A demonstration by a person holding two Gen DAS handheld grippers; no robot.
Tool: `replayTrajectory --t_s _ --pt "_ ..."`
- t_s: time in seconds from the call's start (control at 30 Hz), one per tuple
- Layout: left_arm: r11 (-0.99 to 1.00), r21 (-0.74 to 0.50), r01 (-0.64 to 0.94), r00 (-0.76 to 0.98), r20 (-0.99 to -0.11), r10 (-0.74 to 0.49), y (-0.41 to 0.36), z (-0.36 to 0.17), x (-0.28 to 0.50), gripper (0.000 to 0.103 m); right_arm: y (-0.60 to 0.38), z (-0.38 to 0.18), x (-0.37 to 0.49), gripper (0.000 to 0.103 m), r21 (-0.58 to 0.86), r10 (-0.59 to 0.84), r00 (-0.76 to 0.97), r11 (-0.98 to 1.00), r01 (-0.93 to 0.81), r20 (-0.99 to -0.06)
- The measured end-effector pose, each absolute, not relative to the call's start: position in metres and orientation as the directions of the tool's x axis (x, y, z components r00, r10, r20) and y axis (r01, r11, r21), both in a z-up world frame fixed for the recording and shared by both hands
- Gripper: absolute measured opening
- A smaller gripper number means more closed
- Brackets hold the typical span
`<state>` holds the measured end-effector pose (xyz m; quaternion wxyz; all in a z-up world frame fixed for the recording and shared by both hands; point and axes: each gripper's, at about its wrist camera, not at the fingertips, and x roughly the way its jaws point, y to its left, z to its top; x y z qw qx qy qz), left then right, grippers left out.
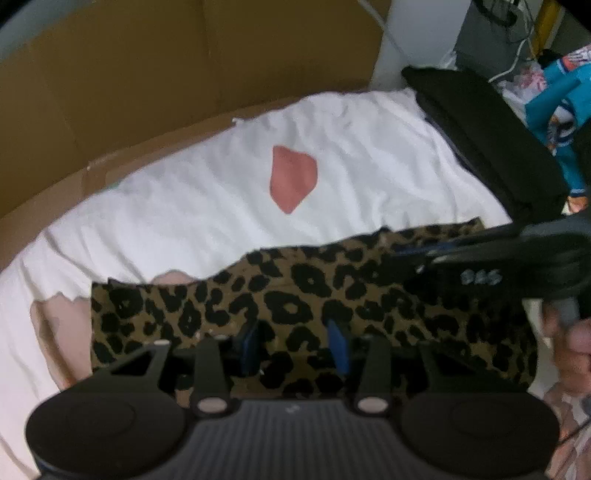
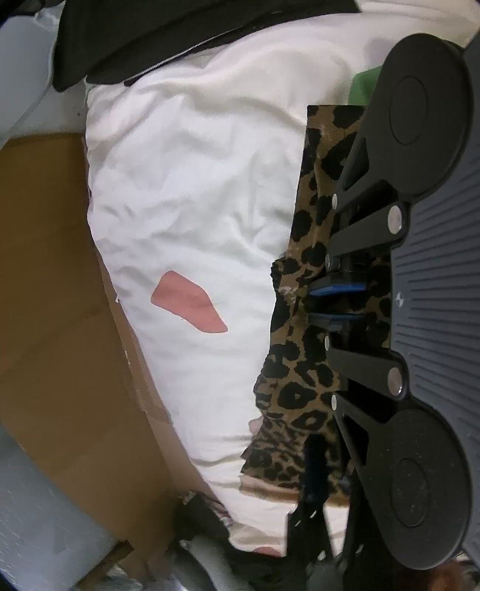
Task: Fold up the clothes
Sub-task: 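Lift the gripped edge with both tools and fold it over the garment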
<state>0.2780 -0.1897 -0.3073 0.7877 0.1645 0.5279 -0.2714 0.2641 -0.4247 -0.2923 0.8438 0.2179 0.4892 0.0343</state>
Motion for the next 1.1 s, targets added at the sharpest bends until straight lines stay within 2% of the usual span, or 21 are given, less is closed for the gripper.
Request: replayTrajectory --t_s 0.33,0.6,0.73,0.8,0.97,1.1 --pt "0.834 -0.108 0.541 0.237 -0.932 -0.274 -0.180 -0.325 0.294 0.050 -0.423 -0.278 0.220 0.016 0.397 0.299 0.513 0.913 0.090 -0.804" --pt "0.837 -0.065 0.544 0.259 -0.935 -0.241 -0.186 -0.325 0.292 0.053 -0.413 -0.289 0.170 0.016 0.372 0.329 0.454 0.928 0.006 -0.828" --pt "0.838 -0.045 0.544 0.274 -0.935 -0.227 -0.189 -0.327 0.291 0.055 -0.416 -0.301 0.152 0.016 0.317 0.293 0.425 0.948 -0.015 -0.856" --pt "0.838 -0.035 0.545 0.279 -0.935 -0.220 -0.190 -0.327 0.291 0.057 -0.419 -0.302 0.148 0.015 0.312 0.288 0.422 0.950 -0.012 -0.860" --pt "0.842 -0.017 0.538 0.291 -0.935 -0.205 -0.190 -0.331 0.293 0.069 -0.425 -0.305 0.136 0.015 0.302 0.277 0.414 0.953 -0.005 -0.867" --pt "0.850 -0.031 0.526 0.288 -0.934 -0.212 -0.186 -0.331 0.296 0.071 -0.431 -0.307 0.127 0.015 0.293 0.267 0.408 0.956 0.001 -0.873"
